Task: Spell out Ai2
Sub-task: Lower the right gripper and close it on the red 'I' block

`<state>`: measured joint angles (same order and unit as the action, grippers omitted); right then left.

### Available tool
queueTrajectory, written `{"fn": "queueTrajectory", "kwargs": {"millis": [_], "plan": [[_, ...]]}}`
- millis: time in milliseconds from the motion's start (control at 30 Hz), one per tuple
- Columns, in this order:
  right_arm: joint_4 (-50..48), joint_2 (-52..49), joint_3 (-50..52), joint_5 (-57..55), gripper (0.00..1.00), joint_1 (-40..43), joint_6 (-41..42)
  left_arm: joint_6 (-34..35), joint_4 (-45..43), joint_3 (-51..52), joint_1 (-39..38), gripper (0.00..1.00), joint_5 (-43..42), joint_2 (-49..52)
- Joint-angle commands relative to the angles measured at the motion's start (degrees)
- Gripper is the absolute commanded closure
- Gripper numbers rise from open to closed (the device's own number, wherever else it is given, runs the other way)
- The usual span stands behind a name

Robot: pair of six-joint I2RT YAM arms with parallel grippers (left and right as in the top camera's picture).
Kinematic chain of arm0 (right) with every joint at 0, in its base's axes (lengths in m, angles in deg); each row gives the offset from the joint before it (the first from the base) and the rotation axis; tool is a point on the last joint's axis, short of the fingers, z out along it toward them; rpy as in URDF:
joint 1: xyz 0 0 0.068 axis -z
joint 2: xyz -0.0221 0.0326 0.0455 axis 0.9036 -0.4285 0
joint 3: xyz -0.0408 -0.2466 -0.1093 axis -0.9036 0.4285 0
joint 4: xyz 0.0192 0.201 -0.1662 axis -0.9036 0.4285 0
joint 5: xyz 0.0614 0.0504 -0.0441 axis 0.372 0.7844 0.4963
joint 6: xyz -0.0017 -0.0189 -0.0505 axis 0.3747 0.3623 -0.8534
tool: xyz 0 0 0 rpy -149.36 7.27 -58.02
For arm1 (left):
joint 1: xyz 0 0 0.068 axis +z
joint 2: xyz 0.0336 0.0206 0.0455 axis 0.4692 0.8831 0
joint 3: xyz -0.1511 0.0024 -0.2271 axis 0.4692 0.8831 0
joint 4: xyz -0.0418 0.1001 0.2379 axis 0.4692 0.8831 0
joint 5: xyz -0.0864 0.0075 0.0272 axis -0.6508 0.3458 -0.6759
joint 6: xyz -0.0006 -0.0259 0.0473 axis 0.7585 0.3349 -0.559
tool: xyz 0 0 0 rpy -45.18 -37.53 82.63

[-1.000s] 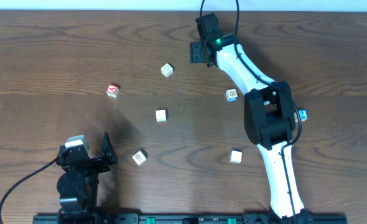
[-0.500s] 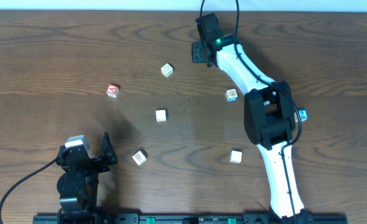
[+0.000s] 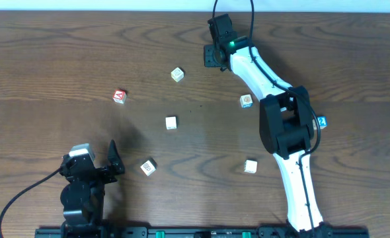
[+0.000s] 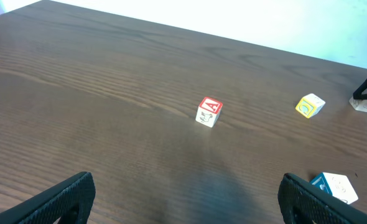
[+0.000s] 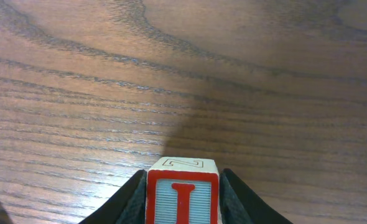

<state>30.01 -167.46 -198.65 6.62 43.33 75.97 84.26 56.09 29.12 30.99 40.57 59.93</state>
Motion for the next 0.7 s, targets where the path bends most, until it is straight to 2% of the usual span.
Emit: {"fn": "queueTrajectory", "kwargs": {"millis": [0, 667], "plan": [[0.2, -0.6, -1.0, -0.8, 0.65, -0.5, 0.2, -0.3, 0.4, 1.3, 0.2, 0.05, -0.6, -0.3], [0.3, -0.6, -1.0, -0.7, 0.8, -0.5, 0.2, -0.3, 0.4, 1.3, 0.2, 0.05, -0.6, -0.3]]}}
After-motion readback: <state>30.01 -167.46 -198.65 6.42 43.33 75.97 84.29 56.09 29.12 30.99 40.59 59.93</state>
